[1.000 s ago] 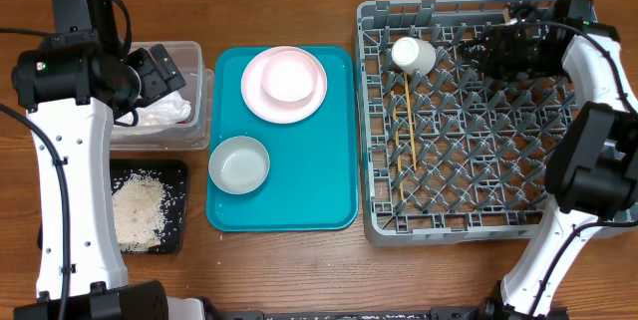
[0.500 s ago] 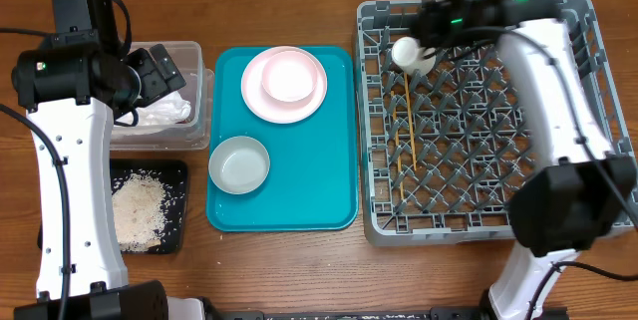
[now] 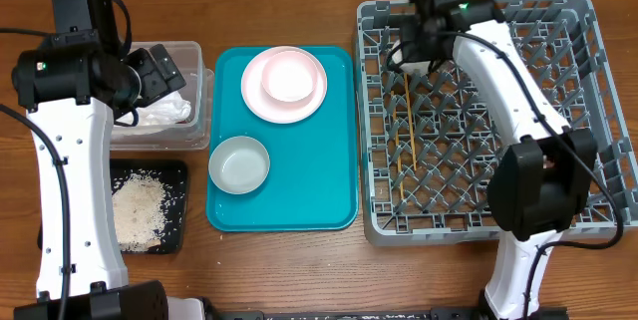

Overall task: Sort waste into correct bins and load items into the dishwasher
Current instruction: 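Press the cup onto the rack tines and release with the right gripper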

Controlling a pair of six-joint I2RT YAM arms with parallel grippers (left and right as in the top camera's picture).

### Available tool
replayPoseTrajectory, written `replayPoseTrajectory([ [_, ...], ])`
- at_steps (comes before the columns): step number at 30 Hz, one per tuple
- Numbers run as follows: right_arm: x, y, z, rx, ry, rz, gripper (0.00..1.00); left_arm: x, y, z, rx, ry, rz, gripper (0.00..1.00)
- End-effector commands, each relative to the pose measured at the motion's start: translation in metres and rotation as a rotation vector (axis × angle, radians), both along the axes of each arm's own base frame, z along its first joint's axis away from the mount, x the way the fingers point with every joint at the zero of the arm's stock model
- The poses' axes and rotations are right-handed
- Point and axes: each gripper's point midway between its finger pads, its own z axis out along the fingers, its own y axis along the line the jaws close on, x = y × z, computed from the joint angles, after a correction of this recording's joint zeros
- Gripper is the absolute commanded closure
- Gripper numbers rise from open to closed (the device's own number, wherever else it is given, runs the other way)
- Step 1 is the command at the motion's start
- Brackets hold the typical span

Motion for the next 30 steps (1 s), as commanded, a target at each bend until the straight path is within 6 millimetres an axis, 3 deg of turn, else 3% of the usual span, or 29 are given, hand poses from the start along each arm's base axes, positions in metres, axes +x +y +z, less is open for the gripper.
replayPoseTrajectory([
  [1,0.003,-0.029,0.002,-0.038,-0.006,-0.083,0.96,0.002,0.003,0.006,0.009,-0.015,0.001,0.00],
  [6,0.005,-0.034,0.003,-0.007,-0.005,-0.095,0.96,0.002,0.003,0.006,0.010,-0.015,0.001,0.00],
  [14,-0.003,0.034,0.018,0.355,0.036,0.090,0.96,0.002,0.003,0.006,0.009,-0.015,0.001,0.00],
  [16,-0.004,0.039,0.020,0.382,0.037,0.105,0.96,0.002,0.003,0.006,0.009,-0.015,0.001,0.00],
  [22,-0.001,0.030,0.013,0.329,0.032,0.078,0.96,0.002,0.003,0.006,0.009,-0.015,0.001,0.00],
  [30,0.000,0.011,-0.012,0.230,0.034,0.025,0.96,0.002,0.003,0.006,0.010,-0.016,0.001,0.00],
])
